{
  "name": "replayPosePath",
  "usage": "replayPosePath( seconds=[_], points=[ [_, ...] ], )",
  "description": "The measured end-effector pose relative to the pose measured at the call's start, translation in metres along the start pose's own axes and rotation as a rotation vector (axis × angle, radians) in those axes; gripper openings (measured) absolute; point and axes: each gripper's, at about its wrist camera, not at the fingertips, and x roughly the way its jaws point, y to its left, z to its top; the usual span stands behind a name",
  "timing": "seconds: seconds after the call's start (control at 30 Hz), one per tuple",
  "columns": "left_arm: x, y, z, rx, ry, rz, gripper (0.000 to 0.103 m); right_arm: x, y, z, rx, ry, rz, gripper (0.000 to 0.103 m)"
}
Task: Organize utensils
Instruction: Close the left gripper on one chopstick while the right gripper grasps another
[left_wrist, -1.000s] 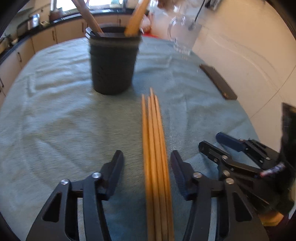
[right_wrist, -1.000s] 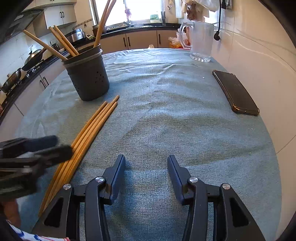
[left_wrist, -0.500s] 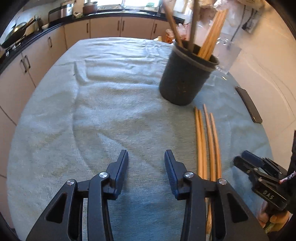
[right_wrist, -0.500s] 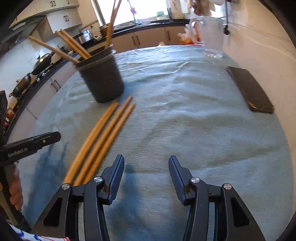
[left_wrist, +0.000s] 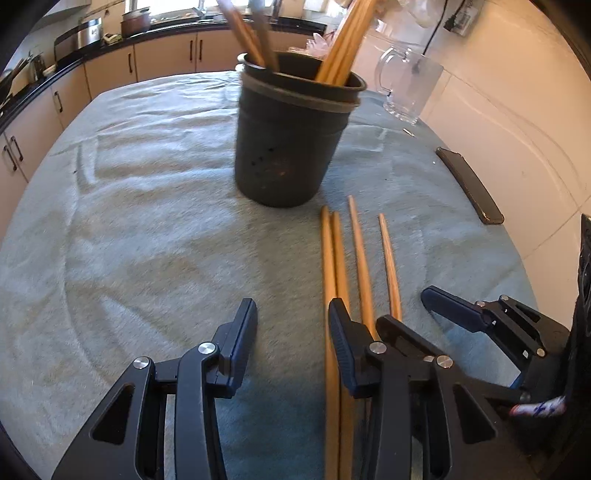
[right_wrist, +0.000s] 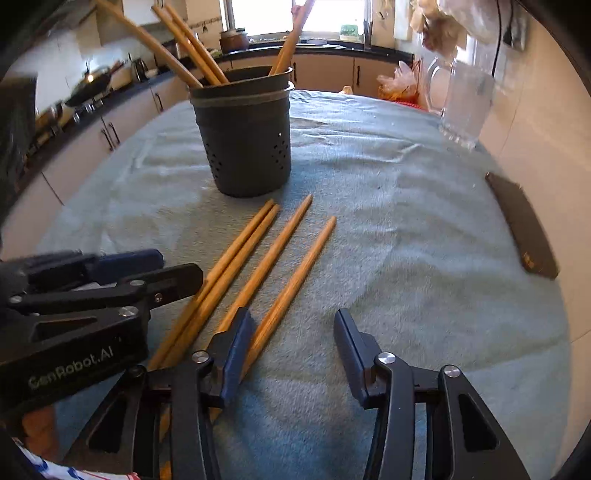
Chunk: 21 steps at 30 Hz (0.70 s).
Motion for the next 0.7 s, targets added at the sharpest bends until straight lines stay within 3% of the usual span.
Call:
replayPosePath(
  seconds=[0.1,0.27,0.43,0.47,0.53,0.6,0.7],
  points=[
    [0.004,-0.006,0.003,0.026,0.005,0.011,0.037,0.0,-0.006,0.001,0.008,0.007,-0.003,0.032],
    [0.011,-0.012,0.011,0.066,0.01,0.045,0.026,-0.007,-0.029,-0.007,0.038,0.006,-0.005,0.032],
    [0.018,-0.023,0.016,0.125,0.006,0.115,0.026,-0.008,-0.037,-0.01,0.039,-0.005,-0.003,0.032],
    [0.019,-0.025,0.017,0.127,0.005,0.126,0.022,-0.008,-0.036,-0.01,0.036,-0.006,-0.008,0.031],
    [0.018,-0.021,0.017,0.101,0.003,0.157,0.009,-0.008,-0.036,-0.01,0.036,-0.009,-0.019,0.019],
    [0.014,-0.01,0.016,0.049,0.02,0.125,0.009,-0.01,-0.039,-0.012,0.044,-0.004,-0.014,0.011],
    [0.002,0.01,0.006,-0.037,0.044,0.096,0.007,-0.015,-0.053,-0.018,0.07,0.015,0.032,0.008]
  ],
)
